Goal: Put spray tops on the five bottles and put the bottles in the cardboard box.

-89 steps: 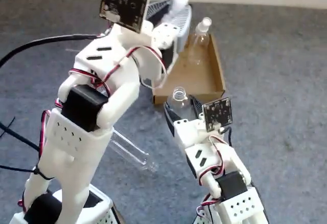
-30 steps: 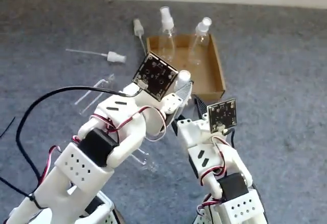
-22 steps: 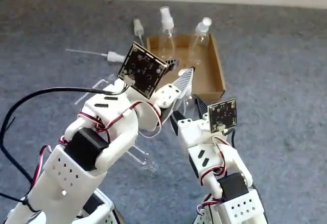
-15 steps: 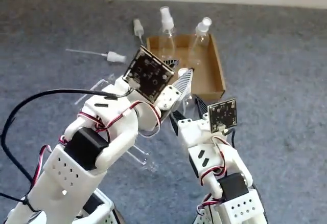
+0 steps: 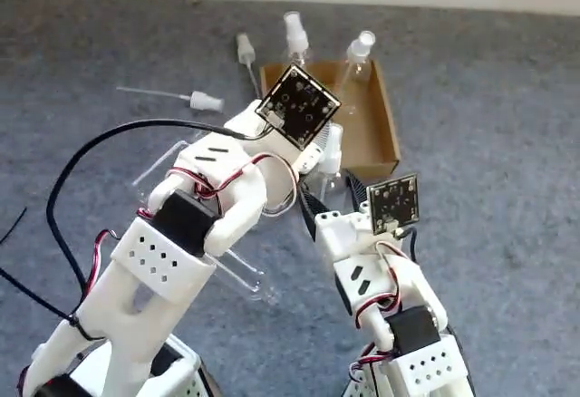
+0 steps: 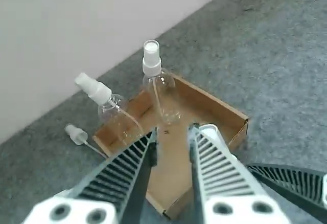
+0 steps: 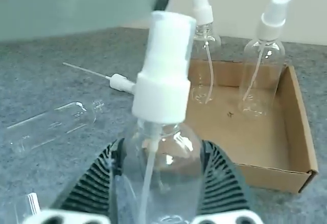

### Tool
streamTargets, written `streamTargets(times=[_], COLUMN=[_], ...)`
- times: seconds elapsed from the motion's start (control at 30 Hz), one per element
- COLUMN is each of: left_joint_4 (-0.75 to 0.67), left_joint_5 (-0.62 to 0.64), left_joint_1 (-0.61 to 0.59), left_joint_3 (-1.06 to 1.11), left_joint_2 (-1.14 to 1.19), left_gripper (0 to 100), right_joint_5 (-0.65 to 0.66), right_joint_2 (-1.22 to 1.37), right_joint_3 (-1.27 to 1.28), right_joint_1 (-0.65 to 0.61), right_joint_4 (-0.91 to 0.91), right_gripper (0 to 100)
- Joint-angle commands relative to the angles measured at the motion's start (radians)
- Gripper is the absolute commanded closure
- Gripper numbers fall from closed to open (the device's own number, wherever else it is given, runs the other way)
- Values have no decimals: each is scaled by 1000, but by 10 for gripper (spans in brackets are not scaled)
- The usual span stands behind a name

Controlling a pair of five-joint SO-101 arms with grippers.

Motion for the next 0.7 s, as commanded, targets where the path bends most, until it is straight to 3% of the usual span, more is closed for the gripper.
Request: streamTargets(times=[0.0,0.33,0.53,0.67], left_joint_4=[57,78,172,256], left_joint_5=[-6,-6,-6,-6], left_joint_1=[44,27,-56,-148], left_joint_3=[16,64,7,85], left_joint_2=[-53,-275,-400,-492], left_gripper=[896,891,891,889], right_joint_5=[-6,-5,-3,-3], right_joint_2=[-12,-5,1,131], right_joint_3=[-10,-15,-82,-206], right_joint_1=[18,19,21,21], right_joint_4=[-30,-31,-30,-30], right_gripper=[995,995,995,995])
